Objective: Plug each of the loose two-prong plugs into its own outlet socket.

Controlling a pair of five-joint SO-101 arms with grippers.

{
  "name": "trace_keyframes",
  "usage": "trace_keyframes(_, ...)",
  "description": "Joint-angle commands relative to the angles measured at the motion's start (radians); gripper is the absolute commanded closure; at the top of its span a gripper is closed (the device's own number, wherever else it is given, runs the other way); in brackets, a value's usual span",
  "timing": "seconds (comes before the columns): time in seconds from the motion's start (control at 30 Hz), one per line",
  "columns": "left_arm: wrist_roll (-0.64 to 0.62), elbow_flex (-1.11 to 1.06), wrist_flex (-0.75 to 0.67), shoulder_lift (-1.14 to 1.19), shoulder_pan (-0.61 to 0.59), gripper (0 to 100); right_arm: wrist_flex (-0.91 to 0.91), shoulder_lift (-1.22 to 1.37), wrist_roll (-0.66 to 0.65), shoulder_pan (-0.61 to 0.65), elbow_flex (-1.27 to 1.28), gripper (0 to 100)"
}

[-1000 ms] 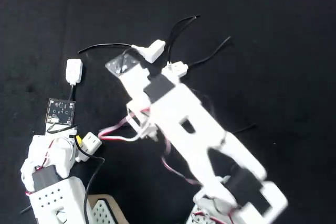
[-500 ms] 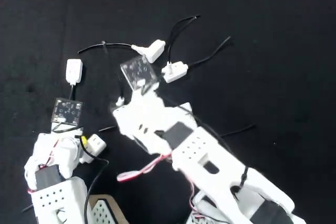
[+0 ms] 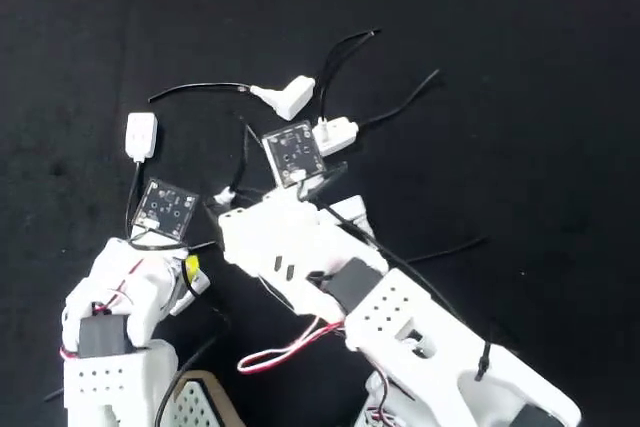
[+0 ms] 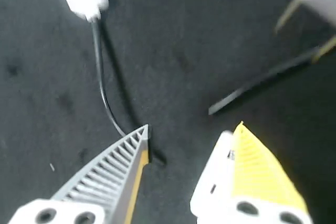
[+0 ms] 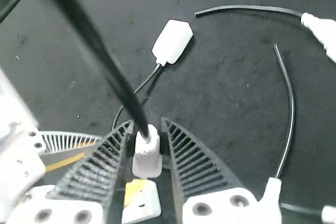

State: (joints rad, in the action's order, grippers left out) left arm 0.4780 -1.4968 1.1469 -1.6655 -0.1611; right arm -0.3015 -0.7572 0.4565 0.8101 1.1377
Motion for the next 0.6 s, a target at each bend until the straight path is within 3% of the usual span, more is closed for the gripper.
trace_keyframes(0.0, -0.071, 0.059, 0.052, -0.137, 0.067, 75, -0.006, -0.062, 0.072, 0.005, 0.015, 98.7)
trace_keyframes(0.3, -0.158, 0.145, 0.091, -0.161, 0.194, 75, -0.014, -0.131, 0.17, -0.002, 0.05, 98.7)
trace_keyframes(0.57, -0.163, 0.159, 0.052, -0.161, 0.197, 75, -0.046, -0.255, 0.176, 0.009, 0.113, 98.7)
